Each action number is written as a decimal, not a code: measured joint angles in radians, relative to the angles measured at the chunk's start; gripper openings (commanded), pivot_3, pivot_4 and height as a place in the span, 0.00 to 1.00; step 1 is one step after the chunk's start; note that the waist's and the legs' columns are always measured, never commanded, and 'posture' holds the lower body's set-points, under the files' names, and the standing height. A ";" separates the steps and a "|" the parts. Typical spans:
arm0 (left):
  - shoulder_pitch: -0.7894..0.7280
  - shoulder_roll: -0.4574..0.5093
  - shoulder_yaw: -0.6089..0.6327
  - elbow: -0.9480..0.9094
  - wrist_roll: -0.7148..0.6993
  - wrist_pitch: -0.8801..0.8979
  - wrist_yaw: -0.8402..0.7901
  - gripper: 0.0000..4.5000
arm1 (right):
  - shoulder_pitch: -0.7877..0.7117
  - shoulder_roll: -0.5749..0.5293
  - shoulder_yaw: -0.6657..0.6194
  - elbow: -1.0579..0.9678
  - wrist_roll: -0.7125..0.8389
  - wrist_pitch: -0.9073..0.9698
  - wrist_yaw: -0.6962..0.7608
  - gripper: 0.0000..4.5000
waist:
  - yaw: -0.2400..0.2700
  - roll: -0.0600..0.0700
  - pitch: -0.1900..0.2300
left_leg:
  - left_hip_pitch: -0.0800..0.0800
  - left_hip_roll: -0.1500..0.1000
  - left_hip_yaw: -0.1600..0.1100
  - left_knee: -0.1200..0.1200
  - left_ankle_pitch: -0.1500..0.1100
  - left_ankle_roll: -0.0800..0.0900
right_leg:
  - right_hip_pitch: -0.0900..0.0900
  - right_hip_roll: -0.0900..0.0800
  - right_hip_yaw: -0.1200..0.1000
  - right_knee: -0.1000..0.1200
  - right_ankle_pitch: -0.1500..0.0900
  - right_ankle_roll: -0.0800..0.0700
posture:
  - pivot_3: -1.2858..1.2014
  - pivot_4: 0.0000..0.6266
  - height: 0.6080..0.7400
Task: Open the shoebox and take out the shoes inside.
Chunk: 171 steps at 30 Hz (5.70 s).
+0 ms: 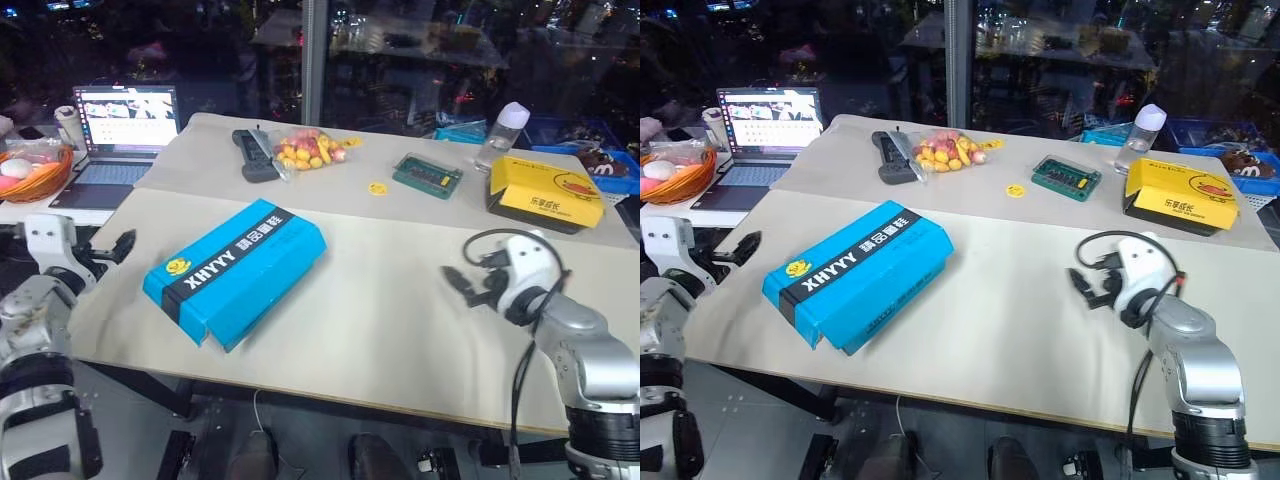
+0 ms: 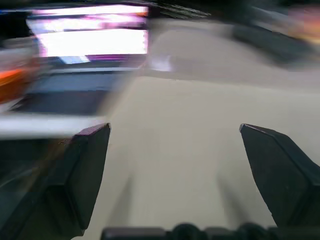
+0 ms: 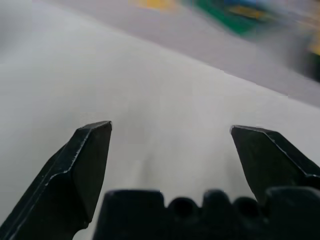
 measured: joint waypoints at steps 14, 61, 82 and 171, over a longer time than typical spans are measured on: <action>-0.175 0.057 -0.174 0.221 0.153 -0.090 -0.315 0.19 | -0.202 0.064 0.476 0.051 -0.140 -0.014 0.084 0.07 | 0.011 0.000 0.000 | -0.005 0.001 0.000 0.003 0.003 0.005 | -0.004 -0.001 -0.004 0.003 -0.002 0.000 | 0.52 0.24 0.82; -0.169 -0.293 -0.353 -0.077 0.201 -0.133 -0.153 0.03 | -0.190 0.157 0.274 0.074 -0.158 0.062 0.024 0.00 | 0.024 0.001 0.001 | -0.004 0.001 0.000 0.005 0.005 0.007 | -0.001 0.000 -0.004 0.005 0.002 0.008 | 0.52 0.24 0.82; -0.237 -0.225 -0.323 0.000 0.225 -0.192 -0.207 0.03 | -0.163 0.136 0.264 0.077 -0.156 0.069 0.006 0.00 | 0.002 0.001 0.001 | -0.004 0.001 -0.001 0.003 0.005 0.007 | -0.002 0.000 -0.004 0.004 0.002 0.008 | 0.52 0.24 0.82; 0.371 0.308 -0.002 -0.708 -0.376 0.428 -0.494 0.02 | -0.849 0.293 0.572 0.634 -0.402 -0.331 0.522 0.48 | -0.021 0.009 0.006 | -0.007 0.034 0.025 -0.007 0.003 0.003 | -0.023 0.004 -0.027 0.022 -0.007 -0.021 | 0.52 0.24 0.82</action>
